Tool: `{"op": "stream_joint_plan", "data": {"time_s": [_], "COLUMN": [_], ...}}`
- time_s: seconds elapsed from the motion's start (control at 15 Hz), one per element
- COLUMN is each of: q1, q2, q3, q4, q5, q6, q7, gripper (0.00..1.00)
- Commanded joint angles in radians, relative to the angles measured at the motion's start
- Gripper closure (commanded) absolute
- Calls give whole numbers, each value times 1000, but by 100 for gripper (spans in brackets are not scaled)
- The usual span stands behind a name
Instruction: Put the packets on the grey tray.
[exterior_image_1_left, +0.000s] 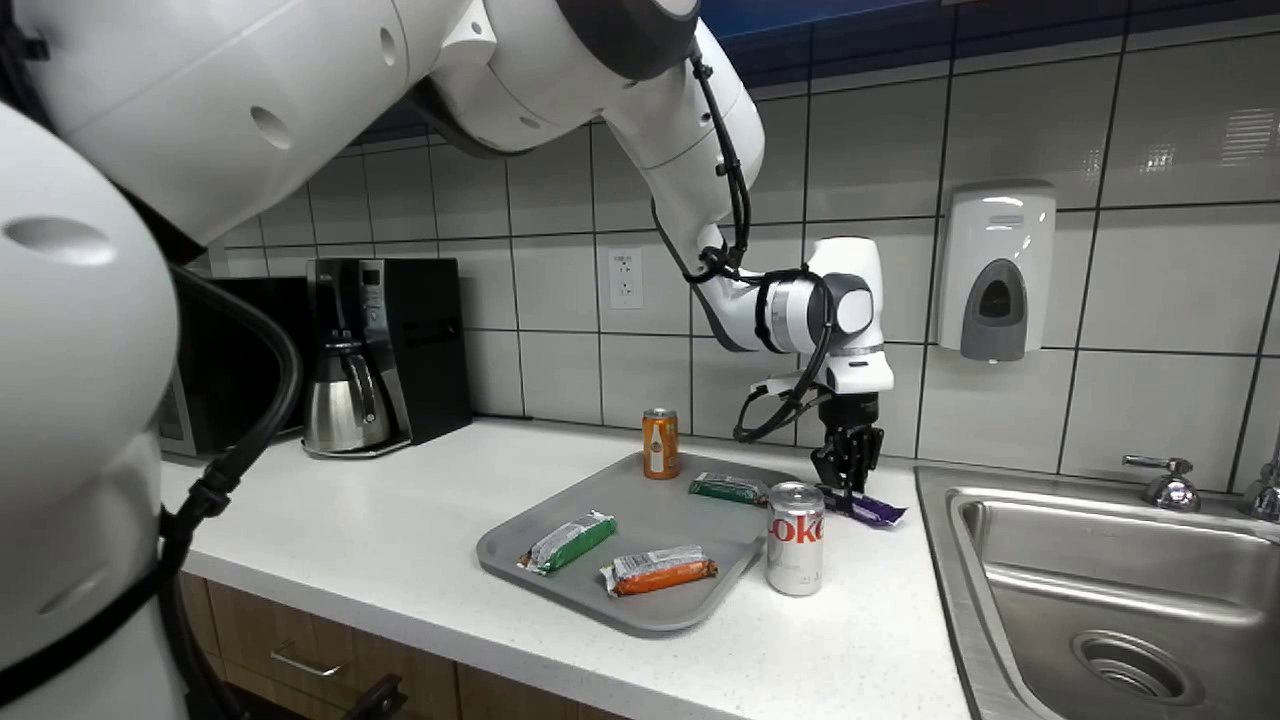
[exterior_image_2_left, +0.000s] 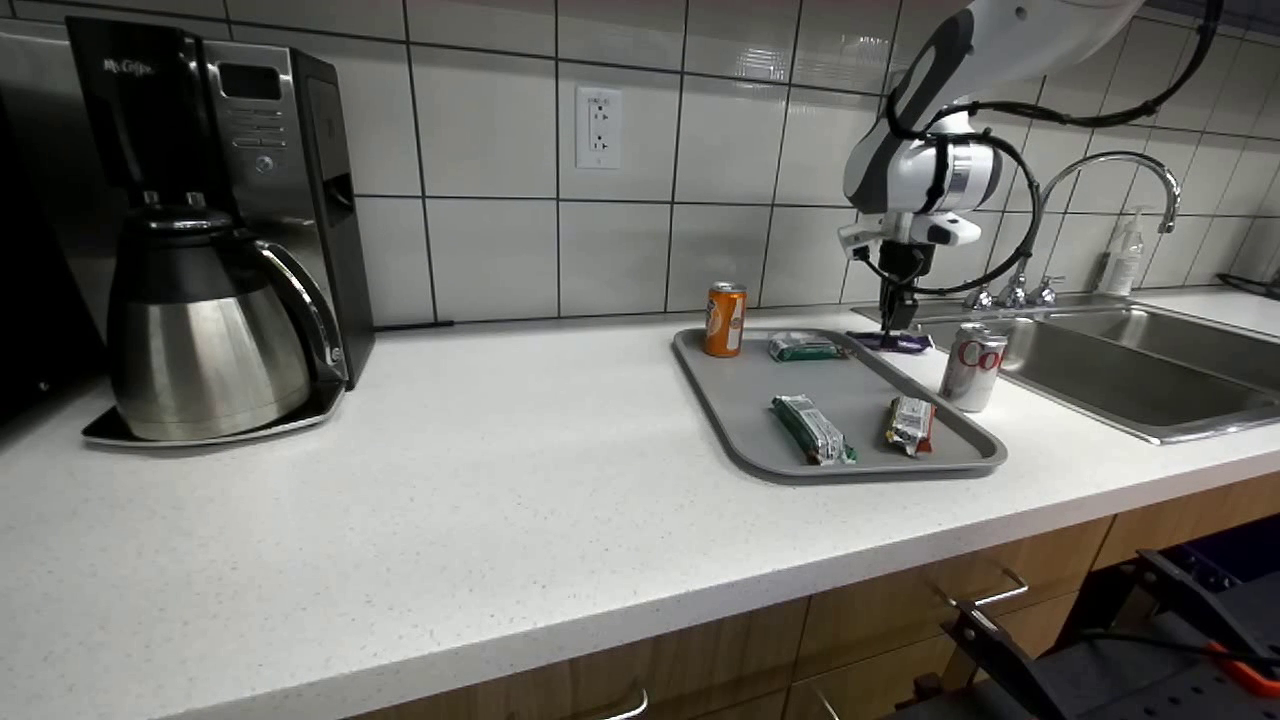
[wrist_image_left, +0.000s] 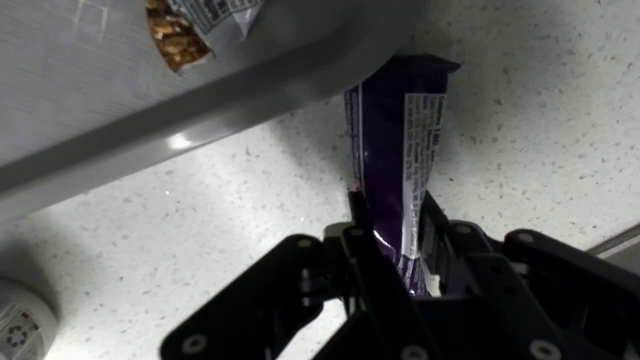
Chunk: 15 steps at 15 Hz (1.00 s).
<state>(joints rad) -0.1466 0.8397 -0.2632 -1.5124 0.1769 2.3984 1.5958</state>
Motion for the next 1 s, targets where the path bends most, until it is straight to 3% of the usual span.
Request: {"op": "stream_joint_plan", "data": {"time_s": [0.0, 0.47, 0.93], "q1": [-9, -17, 18], "q2": [-45, -139, -262], "q3": [0, 4, 28], "q4": [-21, -87, -231], "q5": [-3, -4, -17], "q6": [-21, -7, 12], "q7": [-7, -65, -187], "gripper": [93, 93, 93]}}
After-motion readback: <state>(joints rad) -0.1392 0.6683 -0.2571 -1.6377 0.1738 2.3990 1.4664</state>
